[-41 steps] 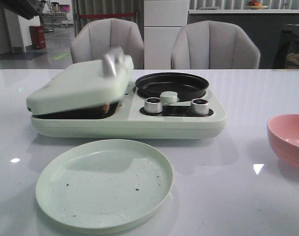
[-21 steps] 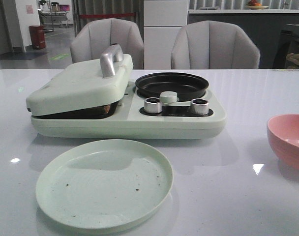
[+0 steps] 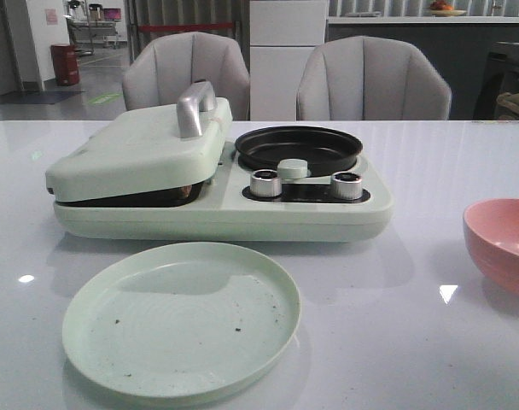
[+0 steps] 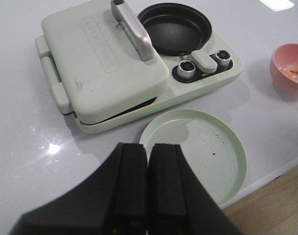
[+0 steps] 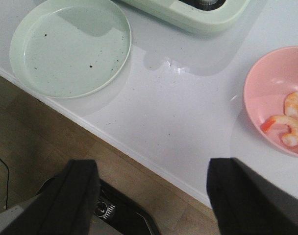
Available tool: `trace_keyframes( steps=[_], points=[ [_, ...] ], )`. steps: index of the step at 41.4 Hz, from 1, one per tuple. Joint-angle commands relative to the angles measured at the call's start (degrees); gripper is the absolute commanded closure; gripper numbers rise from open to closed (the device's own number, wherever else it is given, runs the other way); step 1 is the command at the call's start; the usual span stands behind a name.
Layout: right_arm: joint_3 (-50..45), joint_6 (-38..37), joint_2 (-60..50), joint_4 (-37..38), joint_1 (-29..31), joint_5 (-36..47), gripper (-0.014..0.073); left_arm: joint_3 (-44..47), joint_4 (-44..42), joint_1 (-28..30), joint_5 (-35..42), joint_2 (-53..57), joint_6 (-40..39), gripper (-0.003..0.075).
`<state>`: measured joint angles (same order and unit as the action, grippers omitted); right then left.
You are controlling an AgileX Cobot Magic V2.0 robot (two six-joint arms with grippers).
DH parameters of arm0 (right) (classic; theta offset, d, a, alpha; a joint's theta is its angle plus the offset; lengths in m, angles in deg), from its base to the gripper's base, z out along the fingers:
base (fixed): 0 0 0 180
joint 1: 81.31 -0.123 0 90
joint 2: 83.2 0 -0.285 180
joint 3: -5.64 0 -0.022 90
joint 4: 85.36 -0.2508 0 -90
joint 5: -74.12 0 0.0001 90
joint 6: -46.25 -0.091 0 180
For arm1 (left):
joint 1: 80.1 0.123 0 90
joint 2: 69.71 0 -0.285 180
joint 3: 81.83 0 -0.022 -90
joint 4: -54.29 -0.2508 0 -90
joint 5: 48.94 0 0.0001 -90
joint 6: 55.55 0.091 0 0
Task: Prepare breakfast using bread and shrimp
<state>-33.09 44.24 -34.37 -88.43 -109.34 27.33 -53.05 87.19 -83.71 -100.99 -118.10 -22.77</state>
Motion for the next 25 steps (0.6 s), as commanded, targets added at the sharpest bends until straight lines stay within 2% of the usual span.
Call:
trace_keyframes(
  steps=[1,19,25],
  points=[
    [1.6,0.0,-0.2,0.3,0.0,4.0,0.0025,-0.4,2.5,-0.6,2.2,2.9,0.1,0.0619],
    [1.6,0.0,-0.2,-1.0,0.0,4.0,0.0025,-0.1,2.5,-0.6,2.4,4.6,0.1,0.0619],
    [2.3,-2.4,1.3,2.0,0.9,2.7,0.0025,-0.1,2.5,-0.6,2.4,4.6,0.1,0.0619]
  ],
)
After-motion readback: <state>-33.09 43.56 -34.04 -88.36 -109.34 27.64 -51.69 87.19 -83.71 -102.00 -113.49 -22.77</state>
